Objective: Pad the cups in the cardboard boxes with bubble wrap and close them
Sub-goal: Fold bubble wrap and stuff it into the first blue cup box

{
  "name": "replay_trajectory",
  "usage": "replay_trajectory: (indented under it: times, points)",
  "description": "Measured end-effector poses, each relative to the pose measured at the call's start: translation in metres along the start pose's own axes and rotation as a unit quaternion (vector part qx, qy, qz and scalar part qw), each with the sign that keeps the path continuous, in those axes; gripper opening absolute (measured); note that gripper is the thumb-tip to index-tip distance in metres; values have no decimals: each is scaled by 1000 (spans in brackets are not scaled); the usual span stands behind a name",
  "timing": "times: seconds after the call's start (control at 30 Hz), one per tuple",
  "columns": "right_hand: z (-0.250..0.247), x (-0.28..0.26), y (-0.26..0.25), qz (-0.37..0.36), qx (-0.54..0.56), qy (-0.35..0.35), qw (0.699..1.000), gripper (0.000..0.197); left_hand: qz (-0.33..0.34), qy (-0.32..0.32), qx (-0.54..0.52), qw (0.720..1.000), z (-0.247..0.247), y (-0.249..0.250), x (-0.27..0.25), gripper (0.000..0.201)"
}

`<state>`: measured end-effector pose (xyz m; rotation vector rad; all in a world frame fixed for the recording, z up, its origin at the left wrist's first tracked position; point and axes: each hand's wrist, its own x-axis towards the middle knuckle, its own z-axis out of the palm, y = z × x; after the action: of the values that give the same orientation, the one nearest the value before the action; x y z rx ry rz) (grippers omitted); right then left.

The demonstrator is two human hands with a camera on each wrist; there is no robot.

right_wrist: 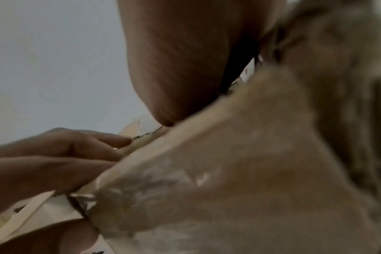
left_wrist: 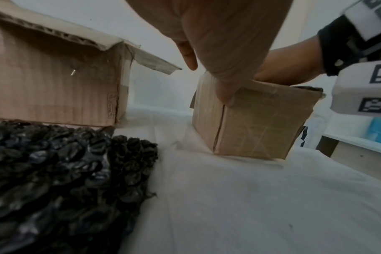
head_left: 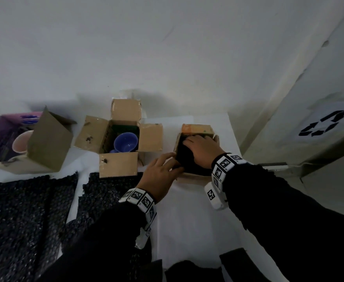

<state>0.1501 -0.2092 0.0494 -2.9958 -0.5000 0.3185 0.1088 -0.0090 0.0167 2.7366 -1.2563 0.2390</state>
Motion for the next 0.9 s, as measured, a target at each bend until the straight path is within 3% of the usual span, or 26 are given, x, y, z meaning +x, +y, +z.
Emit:
replay_trajectory:
  times: [0.33, 0.5, 0.57, 0.63, 0.73, 0.9]
  points:
    - [6, 7, -2, -7, -108, -4, 994, 33, 9, 46, -24, 999, 6, 1, -2, 41]
    - [11, -15, 0, 69, -128, 126, 981, 26, 23, 71, 10, 997, 3, 2, 0, 25]
    - [16, -24, 4, 103, -124, 130, 978, 25, 26, 76, 14, 997, 3, 5, 0, 22]
    - [20, -28, 7, 118, -124, 92, 981, 28, 21, 72, 11, 997, 2, 7, 1, 21]
    - [19, -30, 9, 103, -116, 109, 982, 28, 8, 66, 2, 998, -2, 9, 1, 22]
    - [16, -46, 9, 63, -43, 231, 970, 28, -11, 83, -21, 996, -5, 16, -5, 21]
